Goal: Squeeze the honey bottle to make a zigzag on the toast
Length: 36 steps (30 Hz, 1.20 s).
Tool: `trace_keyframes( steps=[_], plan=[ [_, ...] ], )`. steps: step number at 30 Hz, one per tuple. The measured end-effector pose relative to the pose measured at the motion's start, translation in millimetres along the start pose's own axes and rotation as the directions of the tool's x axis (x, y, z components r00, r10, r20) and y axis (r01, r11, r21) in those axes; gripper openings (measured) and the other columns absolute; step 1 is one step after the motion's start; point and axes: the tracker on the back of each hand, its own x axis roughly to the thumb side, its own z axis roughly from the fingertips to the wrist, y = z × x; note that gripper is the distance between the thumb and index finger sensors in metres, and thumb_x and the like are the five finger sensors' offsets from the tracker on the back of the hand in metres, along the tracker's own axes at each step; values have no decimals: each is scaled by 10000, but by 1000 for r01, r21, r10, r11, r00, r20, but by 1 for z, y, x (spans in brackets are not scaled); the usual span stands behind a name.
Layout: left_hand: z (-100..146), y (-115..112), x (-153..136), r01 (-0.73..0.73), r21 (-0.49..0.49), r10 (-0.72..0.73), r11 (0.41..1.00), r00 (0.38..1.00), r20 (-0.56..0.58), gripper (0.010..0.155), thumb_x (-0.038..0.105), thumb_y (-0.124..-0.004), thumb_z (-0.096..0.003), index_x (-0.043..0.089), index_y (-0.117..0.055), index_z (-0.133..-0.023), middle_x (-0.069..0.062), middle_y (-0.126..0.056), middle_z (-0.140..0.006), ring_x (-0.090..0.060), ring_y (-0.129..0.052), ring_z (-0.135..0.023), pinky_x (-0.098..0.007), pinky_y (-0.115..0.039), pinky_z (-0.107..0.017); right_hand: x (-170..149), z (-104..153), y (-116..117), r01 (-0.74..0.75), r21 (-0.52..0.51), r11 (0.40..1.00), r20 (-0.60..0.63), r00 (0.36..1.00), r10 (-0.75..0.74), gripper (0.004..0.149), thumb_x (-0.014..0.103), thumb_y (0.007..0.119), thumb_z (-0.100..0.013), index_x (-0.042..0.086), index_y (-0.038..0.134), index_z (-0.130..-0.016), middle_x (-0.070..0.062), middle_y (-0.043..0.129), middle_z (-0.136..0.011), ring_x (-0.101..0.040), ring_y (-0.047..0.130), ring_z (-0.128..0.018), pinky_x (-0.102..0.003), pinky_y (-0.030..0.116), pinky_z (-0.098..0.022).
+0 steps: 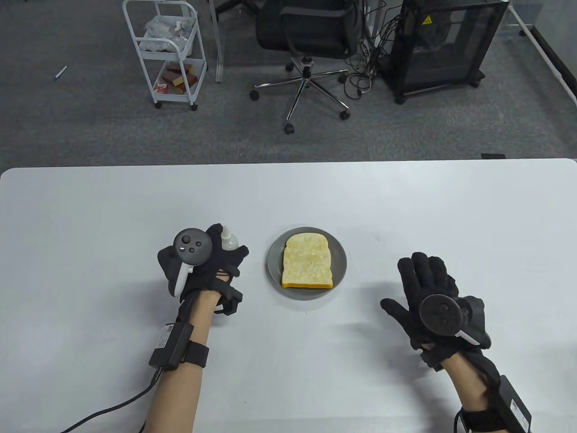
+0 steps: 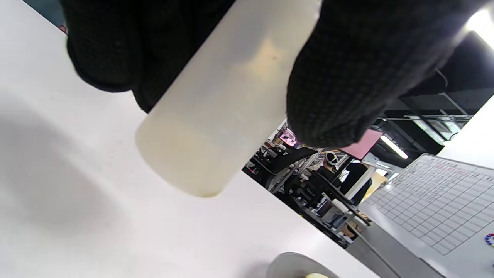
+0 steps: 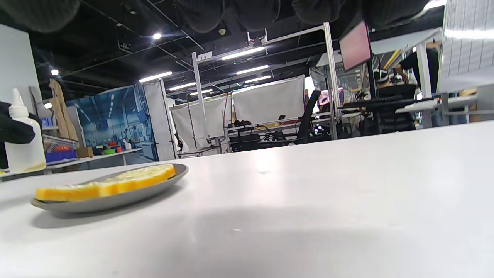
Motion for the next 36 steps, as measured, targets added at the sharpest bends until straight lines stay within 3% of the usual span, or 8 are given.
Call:
trace_keyframes(
  steps=[11,19,21,24,26,29,31,36],
  plan=[
    [-35,-28,-12,47,28,-43,999,992,-114,832,469,-1030,-428,124,-536,-1001,-184,-759,-987,-418,-944,-852,-518,-832,-609,-3,2,-5,-91,-5,996,-1,996,91,926,714,577,-493,101,332,-1142,-246,287,-1195,-639,289,-1005,-810,416,-624],
    [-35,-40,-24,14,28,-9,1000,987,-162,835,467,-1027,-431,130,-527,-1008,-187,-749,-992,-435,-930,-844,-530,-814,-605,-3,3,-4,-77,-6,997,-11,997,77,919,702,585,-495,92,345,-1138,-248,309,-1193,-653,294,-995,-811,415,-622],
    [-33,-38,-24,9,9,-7,1000,983,-185,911,488,-1013,-439,105,-442,-1037,-219,-652,-1043,-483,-856,-875,-569,-761,-618,-4,3,-5,-75,-10,997,-18,997,75,920,702,585,-494,91,343,-1138,-251,310,-1192,-656,296,-993,-812,418,-620],
    [-23,-26,-20,22,26,-18,999,989,-150,990,518,-987,-450,66,-336,-1044,-286,-472,-1078,-541,-739,-897,-631,-674,-622,-5,3,-6,-67,-15,998,-24,997,67,920,702,585,-494,91,343,-1138,-253,312,-1191,-656,299,-993,-811,418,-620],
    [-14,-15,-14,67,14,-66,998,993,-100,992,563,-951,-464,71,-319,-1048,-282,-447,-1087,-550,-697,-916,-653,-639,-630,-6,4,-8,-66,-21,998,-27,998,65,919,701,585,-495,91,343,-1138,-253,310,-1191,-655,301,-993,-811,419,-620],
    [11,7,-4,135,70,-135,988,991,-4,975,617,-885,-486,87,-298,-1057,-283,-435,-1092,-553,-681,-919,-660,-623,-630,-6,4,-10,-57,-31,998,-31,998,57,914,695,588,-497,91,343,-1137,-255,310,-1189,-652,299,-994,-810,417,-621],
    [37,21,2,153,166,-164,974,985,50,948,627,-848,-506,101,-291,-1064,-280,-454,-1093,-552,-689,-917,-662,-625,-631,-5,4,-12,-57,-38,998,-27,998,56,911,691,590,-500,88,344,-1137,-255,309,-1190,-652,300,-994,-810,414,-621],
    [83,37,18,234,185,-264,954,951,159,866,605,-798,-539,119,-320,-1073,-270,-454,-1091,-558,-658,-933,-686,-582,-649,-2,8,-19,-71,-71,995,-14,997,70,904,684,592,-502,88,347,-1136,-258,314,-1188,-651,303,-994,-808,416,-621]
  ],
)
